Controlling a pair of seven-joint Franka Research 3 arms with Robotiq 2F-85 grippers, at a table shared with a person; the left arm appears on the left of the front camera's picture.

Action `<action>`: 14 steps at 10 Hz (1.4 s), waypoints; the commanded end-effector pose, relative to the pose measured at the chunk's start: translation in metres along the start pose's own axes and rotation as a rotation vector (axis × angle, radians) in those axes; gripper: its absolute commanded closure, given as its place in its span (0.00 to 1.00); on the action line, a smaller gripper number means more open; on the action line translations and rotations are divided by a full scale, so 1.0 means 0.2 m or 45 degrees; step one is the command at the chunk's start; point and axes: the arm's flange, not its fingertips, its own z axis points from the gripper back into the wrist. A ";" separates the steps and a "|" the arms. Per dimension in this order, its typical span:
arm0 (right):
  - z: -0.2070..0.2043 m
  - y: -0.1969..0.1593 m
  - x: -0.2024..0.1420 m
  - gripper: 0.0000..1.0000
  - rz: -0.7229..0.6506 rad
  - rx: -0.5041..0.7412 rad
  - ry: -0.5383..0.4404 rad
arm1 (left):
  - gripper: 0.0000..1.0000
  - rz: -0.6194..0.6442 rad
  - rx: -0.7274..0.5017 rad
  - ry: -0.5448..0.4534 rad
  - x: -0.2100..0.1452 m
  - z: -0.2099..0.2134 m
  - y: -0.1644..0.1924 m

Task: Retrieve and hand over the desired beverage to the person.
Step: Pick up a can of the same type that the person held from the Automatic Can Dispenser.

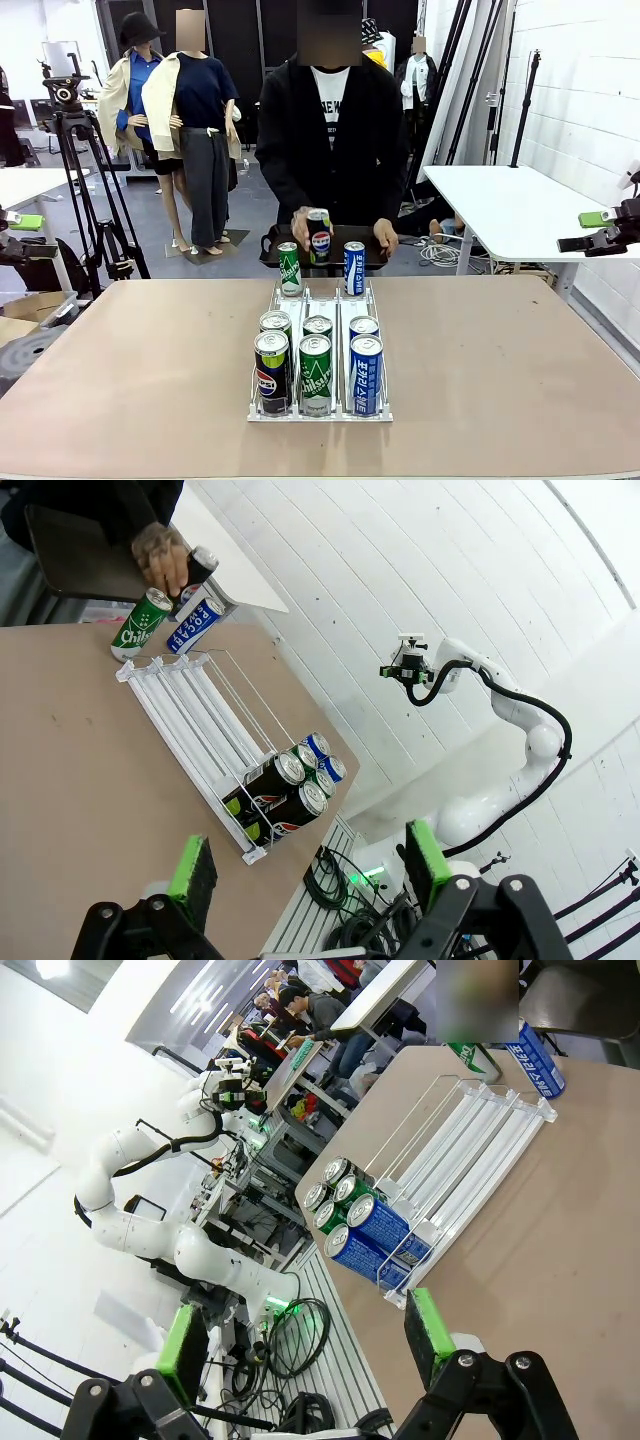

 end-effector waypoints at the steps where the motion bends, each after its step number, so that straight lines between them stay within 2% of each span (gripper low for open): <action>1: 0.00 0.01 -0.01 0.00 0.016 0.009 -0.008 | 0.00 -0.020 0.007 0.013 -0.01 0.01 0.00; 14: 0.00 0.01 -0.01 0.00 0.016 0.009 -0.008 | 0.00 -0.020 0.007 0.013 -0.01 0.01 0.00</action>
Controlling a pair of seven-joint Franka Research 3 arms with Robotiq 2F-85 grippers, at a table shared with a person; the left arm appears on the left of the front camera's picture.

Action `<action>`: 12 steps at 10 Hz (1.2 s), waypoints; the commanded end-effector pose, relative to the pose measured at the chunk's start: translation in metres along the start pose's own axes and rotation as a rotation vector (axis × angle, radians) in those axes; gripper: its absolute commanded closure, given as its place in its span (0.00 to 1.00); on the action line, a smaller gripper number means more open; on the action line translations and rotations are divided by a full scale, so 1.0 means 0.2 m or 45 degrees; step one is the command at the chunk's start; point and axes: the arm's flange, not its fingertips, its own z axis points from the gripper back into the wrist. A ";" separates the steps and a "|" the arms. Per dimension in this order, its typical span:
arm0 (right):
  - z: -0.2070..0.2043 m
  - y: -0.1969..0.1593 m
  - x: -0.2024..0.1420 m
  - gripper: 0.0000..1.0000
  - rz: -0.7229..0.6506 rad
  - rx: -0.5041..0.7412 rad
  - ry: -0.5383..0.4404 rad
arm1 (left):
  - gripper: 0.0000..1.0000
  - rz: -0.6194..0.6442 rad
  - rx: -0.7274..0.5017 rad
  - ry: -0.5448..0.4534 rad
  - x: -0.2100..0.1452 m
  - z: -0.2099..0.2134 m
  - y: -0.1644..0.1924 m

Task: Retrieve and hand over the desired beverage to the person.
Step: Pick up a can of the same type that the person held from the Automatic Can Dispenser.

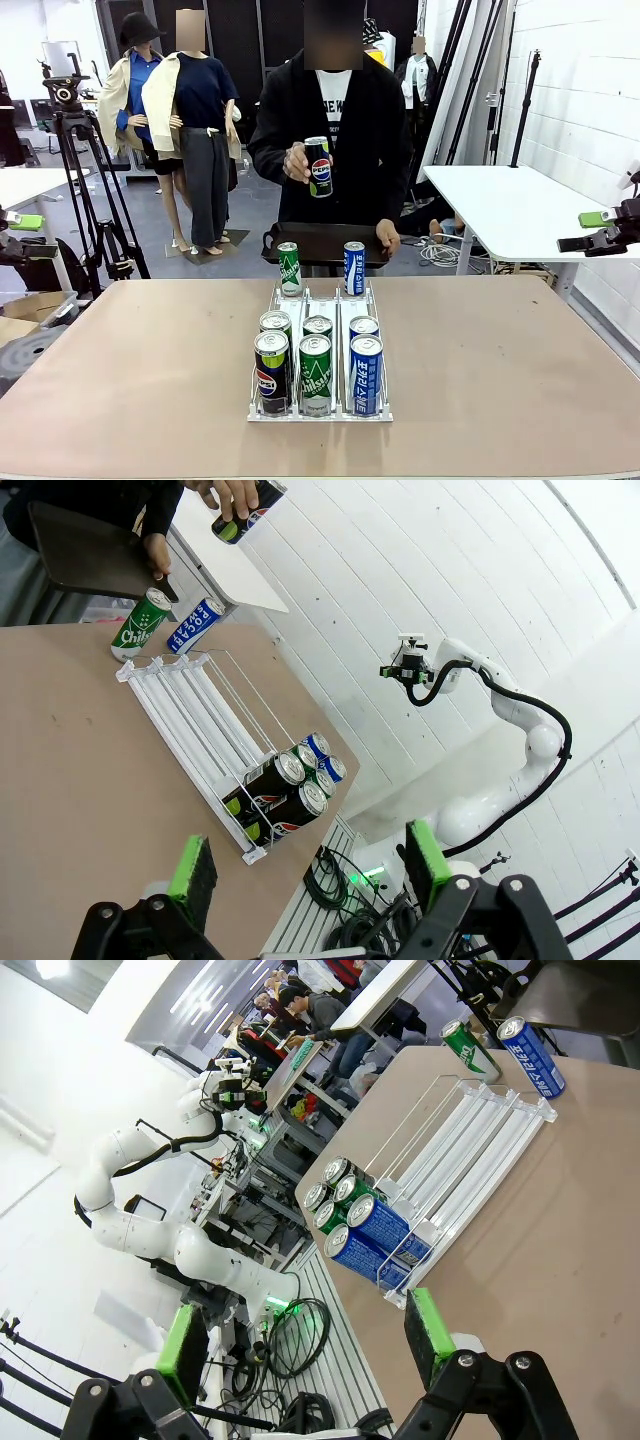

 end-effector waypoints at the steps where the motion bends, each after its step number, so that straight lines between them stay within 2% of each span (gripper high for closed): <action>1: 0.00 0.01 -0.01 0.00 0.016 0.009 -0.008 | 0.00 -0.020 0.007 0.013 -0.01 0.01 0.00; 12: 0.00 0.01 -0.01 0.00 0.016 0.009 -0.008 | 0.00 -0.020 0.007 0.013 -0.01 0.01 0.00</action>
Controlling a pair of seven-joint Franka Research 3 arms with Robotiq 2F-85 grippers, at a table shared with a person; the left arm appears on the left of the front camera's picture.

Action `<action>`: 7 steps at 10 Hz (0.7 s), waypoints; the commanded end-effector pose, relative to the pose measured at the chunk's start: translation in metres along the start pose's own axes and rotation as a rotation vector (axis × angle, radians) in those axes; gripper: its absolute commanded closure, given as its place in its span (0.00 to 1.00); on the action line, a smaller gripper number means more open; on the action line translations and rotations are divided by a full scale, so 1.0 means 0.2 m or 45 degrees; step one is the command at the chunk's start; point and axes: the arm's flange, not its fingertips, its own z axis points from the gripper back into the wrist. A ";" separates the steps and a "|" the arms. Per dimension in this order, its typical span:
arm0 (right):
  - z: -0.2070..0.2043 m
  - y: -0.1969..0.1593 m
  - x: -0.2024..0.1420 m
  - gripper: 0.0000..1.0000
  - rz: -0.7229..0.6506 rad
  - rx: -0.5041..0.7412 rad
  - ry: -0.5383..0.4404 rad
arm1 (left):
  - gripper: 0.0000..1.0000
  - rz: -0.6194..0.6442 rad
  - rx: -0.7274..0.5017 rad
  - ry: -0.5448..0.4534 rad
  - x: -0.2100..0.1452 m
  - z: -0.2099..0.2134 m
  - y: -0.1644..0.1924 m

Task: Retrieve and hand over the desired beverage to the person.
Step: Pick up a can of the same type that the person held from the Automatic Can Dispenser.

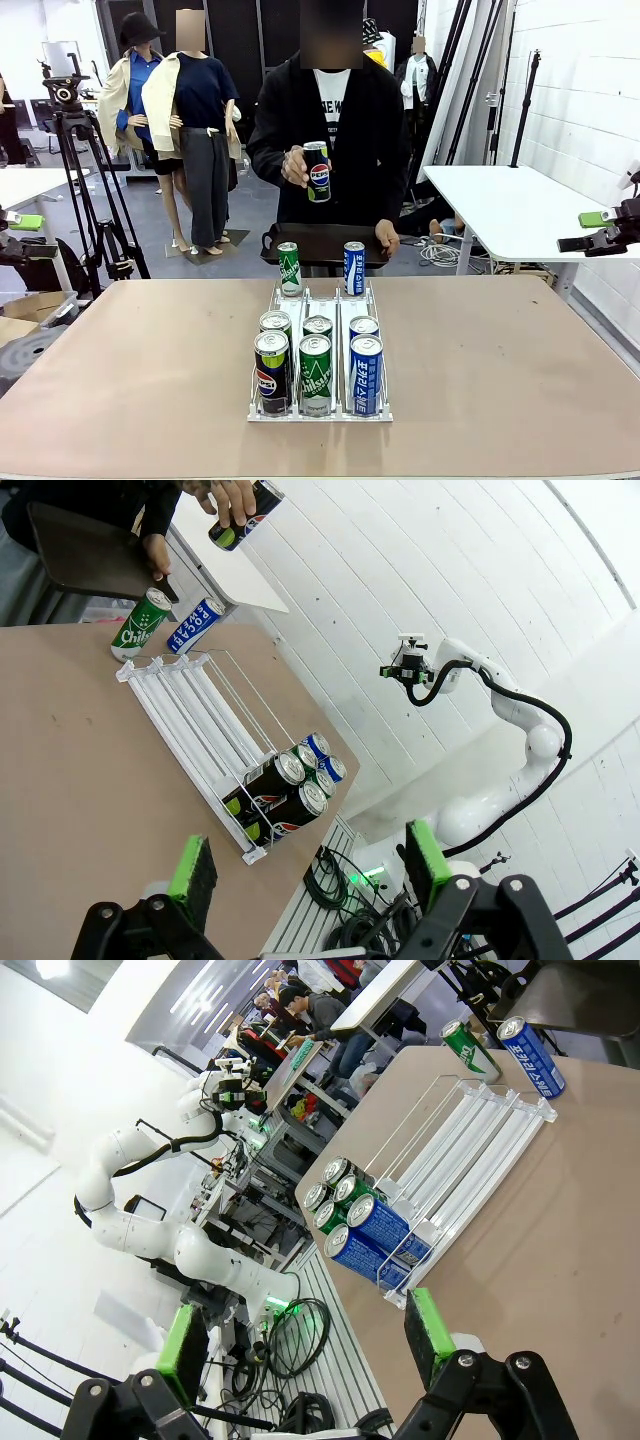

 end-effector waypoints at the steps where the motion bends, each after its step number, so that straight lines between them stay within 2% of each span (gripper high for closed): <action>1: 0.00 0.01 -0.01 0.00 0.016 0.009 -0.008 | 0.00 -0.020 0.007 0.013 -0.01 0.01 0.00; 7: 0.00 0.01 -0.01 0.00 0.016 0.009 -0.008 | 0.00 -0.020 0.007 0.013 -0.01 0.01 0.00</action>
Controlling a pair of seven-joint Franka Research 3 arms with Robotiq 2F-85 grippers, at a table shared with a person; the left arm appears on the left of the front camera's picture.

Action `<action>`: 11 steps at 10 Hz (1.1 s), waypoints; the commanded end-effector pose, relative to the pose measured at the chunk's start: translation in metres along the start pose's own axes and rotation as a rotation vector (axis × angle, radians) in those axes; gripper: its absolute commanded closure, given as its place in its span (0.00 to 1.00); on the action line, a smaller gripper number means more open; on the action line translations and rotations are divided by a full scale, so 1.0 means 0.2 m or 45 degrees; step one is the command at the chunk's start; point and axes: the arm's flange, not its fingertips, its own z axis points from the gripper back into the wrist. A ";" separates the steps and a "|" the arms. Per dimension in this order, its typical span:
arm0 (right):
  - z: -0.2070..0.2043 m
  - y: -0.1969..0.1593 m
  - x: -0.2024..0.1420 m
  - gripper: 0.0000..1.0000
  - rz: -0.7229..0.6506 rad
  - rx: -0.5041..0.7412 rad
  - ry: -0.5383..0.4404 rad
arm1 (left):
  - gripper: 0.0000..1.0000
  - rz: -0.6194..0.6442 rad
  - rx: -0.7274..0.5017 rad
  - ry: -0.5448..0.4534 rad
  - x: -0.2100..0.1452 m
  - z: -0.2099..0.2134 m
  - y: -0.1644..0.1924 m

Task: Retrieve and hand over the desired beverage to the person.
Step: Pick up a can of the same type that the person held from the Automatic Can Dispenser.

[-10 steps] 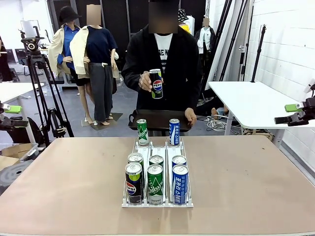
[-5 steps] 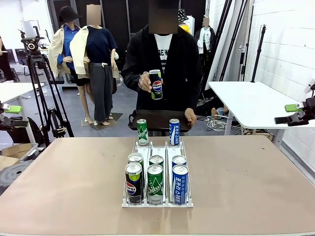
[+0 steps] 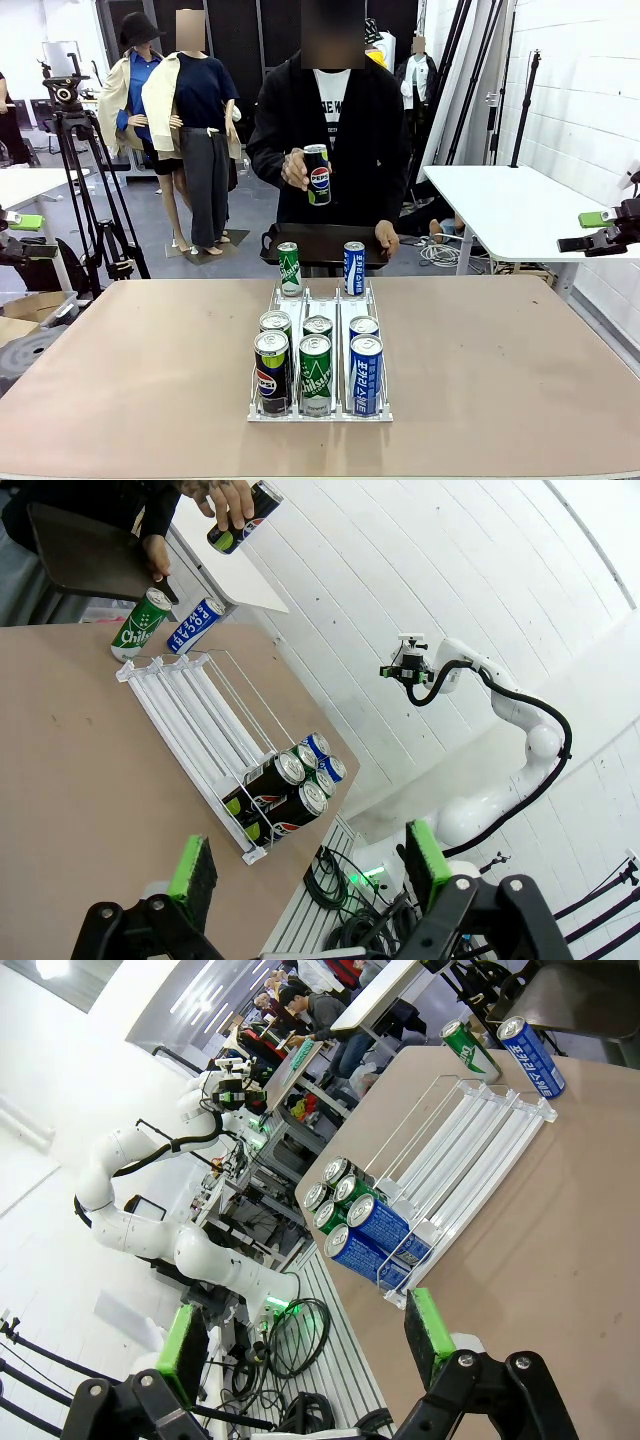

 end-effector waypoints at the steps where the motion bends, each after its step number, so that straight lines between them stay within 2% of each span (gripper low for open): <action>1: 0.00 0.01 -0.01 0.00 0.016 0.009 -0.008 | 0.00 -0.020 0.007 0.013 -0.01 0.01 0.00; 11: 0.00 0.01 -0.01 0.00 0.016 0.009 -0.008 | 0.00 -0.020 0.007 0.013 -0.01 0.01 0.00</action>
